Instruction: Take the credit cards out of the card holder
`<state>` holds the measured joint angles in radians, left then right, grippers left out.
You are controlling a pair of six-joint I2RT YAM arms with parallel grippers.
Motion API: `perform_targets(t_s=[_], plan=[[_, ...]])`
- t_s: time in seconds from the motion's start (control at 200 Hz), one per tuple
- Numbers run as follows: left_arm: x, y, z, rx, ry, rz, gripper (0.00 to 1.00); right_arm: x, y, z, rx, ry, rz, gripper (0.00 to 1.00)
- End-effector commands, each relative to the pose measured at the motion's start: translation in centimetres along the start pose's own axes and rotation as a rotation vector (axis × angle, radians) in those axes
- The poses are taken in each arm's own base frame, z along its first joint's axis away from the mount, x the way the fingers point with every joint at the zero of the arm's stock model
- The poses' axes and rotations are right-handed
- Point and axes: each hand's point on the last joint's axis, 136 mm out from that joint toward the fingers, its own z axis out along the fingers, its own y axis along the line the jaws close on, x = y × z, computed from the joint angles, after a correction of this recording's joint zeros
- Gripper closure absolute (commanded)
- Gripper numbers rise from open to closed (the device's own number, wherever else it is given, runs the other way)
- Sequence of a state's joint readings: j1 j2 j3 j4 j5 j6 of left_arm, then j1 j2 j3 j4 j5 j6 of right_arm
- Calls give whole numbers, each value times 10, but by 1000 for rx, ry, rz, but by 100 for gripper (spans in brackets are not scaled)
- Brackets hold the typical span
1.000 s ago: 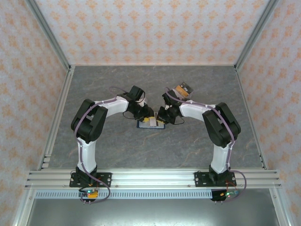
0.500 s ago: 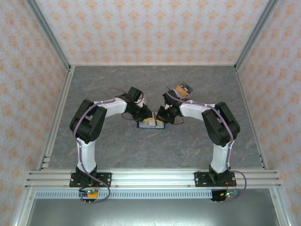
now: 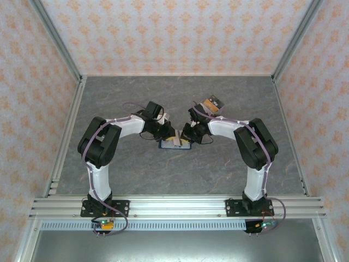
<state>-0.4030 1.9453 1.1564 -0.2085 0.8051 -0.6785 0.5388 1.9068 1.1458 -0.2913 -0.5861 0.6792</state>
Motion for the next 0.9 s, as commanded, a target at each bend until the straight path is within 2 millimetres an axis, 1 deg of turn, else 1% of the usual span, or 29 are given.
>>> perform_targets(t_s=[0.0,0.045,0.06,0.16,0.31,0.435,0.566,0.666,0.686,0.751,0.801,0.896], plan=[[4,18,-10,-48,1,-11,92,5,-52,9,212,0,47,88],[6,23,-11,-56,6,-16,92,5,-53,8,217,-2,48,88],[5,16,-17,-45,-10,-1,92,5,-53,8,219,-3,47,88],[7,18,-23,-48,-7,5,91,4,-55,8,226,-4,50,88],[13,23,-26,-60,5,14,92,4,-55,8,228,-4,51,88],[14,28,-31,-76,4,13,92,4,-55,8,227,-6,50,88],[15,31,-34,-66,3,10,90,3,-52,8,218,-7,46,88],[15,30,-32,-54,9,10,89,1,-41,3,174,-20,26,88],[15,30,-32,-55,10,8,90,-2,-34,-1,149,-32,12,88],[14,31,-31,-54,9,7,90,-5,-22,-9,111,-55,-13,88],[14,31,-30,-54,11,5,90,-10,-9,-18,74,-77,-42,88],[12,30,-28,-47,11,3,90,-12,13,-31,1,-89,-90,87]])
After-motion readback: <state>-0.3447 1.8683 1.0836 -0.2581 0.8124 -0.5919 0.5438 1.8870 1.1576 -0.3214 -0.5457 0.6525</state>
